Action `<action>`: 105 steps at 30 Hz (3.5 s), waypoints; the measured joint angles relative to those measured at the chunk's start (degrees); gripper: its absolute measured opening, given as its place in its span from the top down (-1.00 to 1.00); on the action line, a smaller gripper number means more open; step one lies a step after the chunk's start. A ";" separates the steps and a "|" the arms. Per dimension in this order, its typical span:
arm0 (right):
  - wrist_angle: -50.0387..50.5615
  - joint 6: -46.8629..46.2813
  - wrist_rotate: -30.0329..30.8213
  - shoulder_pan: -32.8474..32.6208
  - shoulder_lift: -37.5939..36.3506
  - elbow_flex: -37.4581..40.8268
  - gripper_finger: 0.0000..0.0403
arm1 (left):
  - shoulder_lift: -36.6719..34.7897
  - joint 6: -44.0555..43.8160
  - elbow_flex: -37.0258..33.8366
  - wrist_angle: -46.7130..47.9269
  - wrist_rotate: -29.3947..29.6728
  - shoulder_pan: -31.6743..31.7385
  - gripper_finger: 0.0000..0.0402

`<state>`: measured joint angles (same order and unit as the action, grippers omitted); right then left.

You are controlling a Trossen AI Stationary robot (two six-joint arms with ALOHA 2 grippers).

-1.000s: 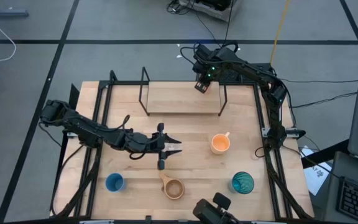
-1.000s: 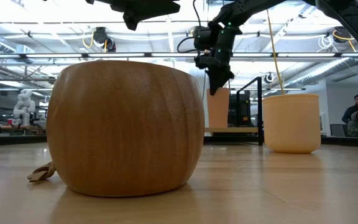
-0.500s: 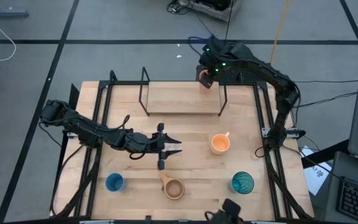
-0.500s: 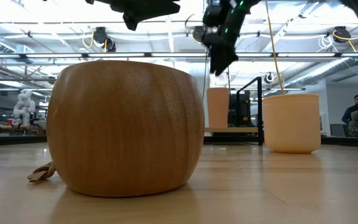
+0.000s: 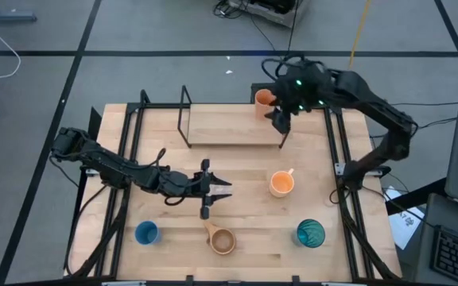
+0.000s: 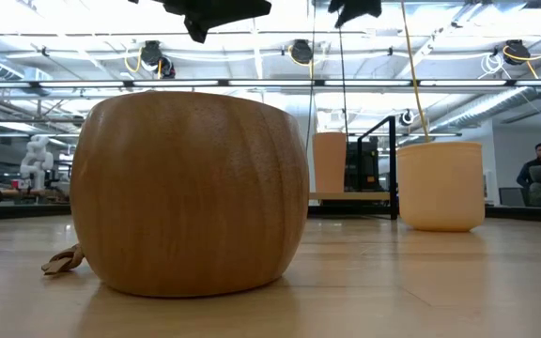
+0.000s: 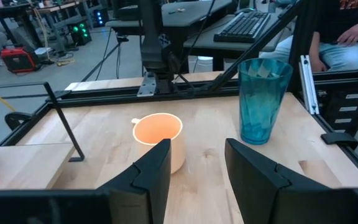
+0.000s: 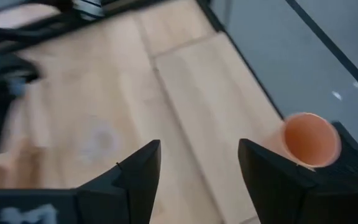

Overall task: Stack small to large cups/mugs on shelf
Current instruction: Put the light pink mug on the shelf

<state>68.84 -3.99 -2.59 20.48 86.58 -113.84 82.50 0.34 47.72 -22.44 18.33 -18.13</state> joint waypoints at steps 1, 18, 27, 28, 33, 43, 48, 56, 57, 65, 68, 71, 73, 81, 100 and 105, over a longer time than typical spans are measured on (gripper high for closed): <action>0.00 -0.64 0.00 -1.28 -0.85 0.00 -0.01 | 0.00 -0.01 0.00 0.00 0.00 -0.01 0.23; 5.13 -9.08 12.21 -24.03 -4.72 1.37 0.05 | 0.00 -0.88 0.00 1.54 0.00 -0.02 0.23; -2.63 -15.35 23.99 -34.37 -7.51 15.58 0.05 | 0.00 -1.08 0.00 3.27 0.02 -0.02 0.23; -4.63 -15.55 24.73 -35.07 -7.83 17.55 0.05 | 0.00 -1.11 0.00 3.40 0.02 -0.02 0.23; -13.87 -15.75 26.61 -37.61 -9.63 26.48 0.05 | 0.00 -0.84 0.00 3.43 0.92 -0.02 0.23; -19.77 -19.59 26.80 -38.71 -10.86 34.81 0.05 | 0.00 -0.04 0.00 7.34 8.17 0.00 0.23; -19.82 -23.53 26.64 -38.71 -10.84 35.60 0.05 | 0.00 -0.07 0.00 10.97 9.65 -0.02 0.23; -21.90 -29.80 17.49 -38.45 -10.82 35.60 0.05 | 0.00 -0.43 0.00 12.49 8.89 -0.02 0.23; -21.90 -30.53 16.11 -38.32 -10.69 35.60 0.05 | 0.00 -0.42 0.00 12.50 8.68 -0.03 0.23; -17.22 -35.84 7.84 -38.06 -10.49 35.60 0.08 | 0.00 -0.46 0.00 12.19 7.19 -0.02 0.23; -13.60 -36.33 6.65 -38.64 -10.49 35.60 0.13 | 0.00 -0.48 0.00 11.65 7.17 -0.02 0.23; -9.97 -36.26 6.34 -39.25 -10.10 35.59 0.18 | 0.00 -0.48 0.00 11.64 7.17 -0.02 0.23; -7.31 -36.01 6.20 -39.37 -9.41 35.58 0.19 | 0.00 -0.50 0.00 11.65 7.17 -0.02 0.23; -4.17 -33.79 2.25 -38.51 -6.01 35.58 0.19 | 0.00 -0.59 0.00 11.67 7.15 -0.02 0.23; 6.30 -25.10 2.25 -28.80 5.28 23.99 0.19 | 0.00 -0.68 0.00 11.41 7.10 -0.02 0.23; 11.06 -27.50 2.30 -27.23 8.90 21.19 0.19 | 0.00 -1.17 0.00 11.79 7.04 -0.02 0.23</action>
<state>79.89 -31.49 -0.30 -6.75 95.48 -92.65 82.50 -0.83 47.72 -10.64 25.36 -18.15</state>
